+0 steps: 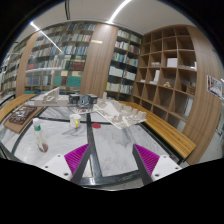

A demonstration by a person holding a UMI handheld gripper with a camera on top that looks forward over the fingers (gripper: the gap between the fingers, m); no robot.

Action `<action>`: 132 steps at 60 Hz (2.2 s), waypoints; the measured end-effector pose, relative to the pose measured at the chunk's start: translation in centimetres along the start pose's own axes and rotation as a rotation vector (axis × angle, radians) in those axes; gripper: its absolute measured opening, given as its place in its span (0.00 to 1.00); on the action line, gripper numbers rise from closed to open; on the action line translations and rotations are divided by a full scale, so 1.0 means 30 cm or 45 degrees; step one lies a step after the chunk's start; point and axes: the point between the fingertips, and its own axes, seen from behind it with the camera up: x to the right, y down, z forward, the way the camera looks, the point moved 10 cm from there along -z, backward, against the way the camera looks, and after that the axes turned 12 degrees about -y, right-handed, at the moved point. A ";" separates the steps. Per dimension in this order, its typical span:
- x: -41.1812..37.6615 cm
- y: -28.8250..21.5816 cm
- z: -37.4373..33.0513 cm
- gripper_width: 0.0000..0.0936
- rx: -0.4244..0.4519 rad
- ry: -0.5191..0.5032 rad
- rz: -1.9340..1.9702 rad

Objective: Pour water

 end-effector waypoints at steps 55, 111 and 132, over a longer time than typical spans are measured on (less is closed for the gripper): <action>-1.090 0.239 0.668 0.91 0.103 -0.473 0.026; -1.150 -0.122 0.898 0.41 0.386 -0.835 0.295; -0.995 -0.659 1.179 0.41 0.491 -1.664 1.572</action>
